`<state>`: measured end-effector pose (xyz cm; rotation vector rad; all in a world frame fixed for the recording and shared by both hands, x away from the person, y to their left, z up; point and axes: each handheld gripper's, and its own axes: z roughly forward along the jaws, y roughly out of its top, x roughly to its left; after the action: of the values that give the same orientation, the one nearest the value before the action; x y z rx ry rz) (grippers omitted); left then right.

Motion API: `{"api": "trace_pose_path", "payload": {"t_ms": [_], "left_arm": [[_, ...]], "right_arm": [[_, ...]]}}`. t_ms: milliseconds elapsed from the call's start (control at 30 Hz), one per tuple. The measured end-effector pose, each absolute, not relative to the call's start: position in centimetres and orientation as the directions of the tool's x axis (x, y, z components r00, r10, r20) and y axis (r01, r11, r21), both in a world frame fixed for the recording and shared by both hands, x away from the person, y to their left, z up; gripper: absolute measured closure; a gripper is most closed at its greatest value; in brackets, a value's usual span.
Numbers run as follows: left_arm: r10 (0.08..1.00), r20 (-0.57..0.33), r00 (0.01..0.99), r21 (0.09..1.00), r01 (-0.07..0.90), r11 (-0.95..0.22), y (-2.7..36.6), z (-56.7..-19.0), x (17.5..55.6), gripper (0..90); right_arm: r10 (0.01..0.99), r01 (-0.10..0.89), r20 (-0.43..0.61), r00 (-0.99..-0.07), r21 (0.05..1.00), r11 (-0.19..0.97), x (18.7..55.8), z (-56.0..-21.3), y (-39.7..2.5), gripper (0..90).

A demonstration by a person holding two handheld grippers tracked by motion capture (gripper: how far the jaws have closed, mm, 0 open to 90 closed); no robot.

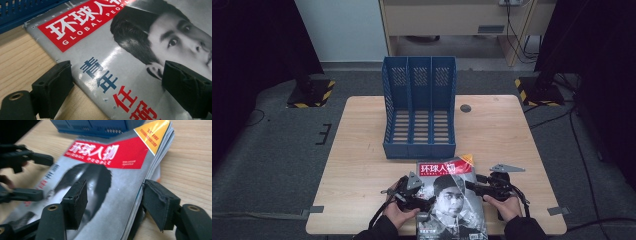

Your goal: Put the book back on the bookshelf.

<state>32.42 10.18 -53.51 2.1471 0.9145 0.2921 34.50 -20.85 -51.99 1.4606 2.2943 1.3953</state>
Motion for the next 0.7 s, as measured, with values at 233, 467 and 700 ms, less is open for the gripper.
{"api": "trace_pose_path", "payload": {"t_ms": [233, 467, 700], "left_arm": [[0.693, -0.087, 0.716, 0.734, 0.516, -0.441, 10.3, -53.5, 32.5, 9.8], [0.699, -0.085, 0.710, 0.736, 0.518, -0.437, 11.1, -53.5, 32.2, 12.3], [0.683, -0.082, 0.726, 0.736, 0.506, -0.450, 10.6, -53.5, 31.7, 13.2]], "right_arm": [[0.787, 0.712, 0.348, -0.509, 0.684, 0.158, 35.0, -52.6, -21.2, 38.5], [0.786, 0.741, 0.365, -0.499, 0.650, 0.168, 34.0, -52.6, -21.0, 34.4], [0.767, 0.751, 0.423, -0.482, 0.651, 0.113, 33.8, -52.2, -21.2, 35.9]]}}
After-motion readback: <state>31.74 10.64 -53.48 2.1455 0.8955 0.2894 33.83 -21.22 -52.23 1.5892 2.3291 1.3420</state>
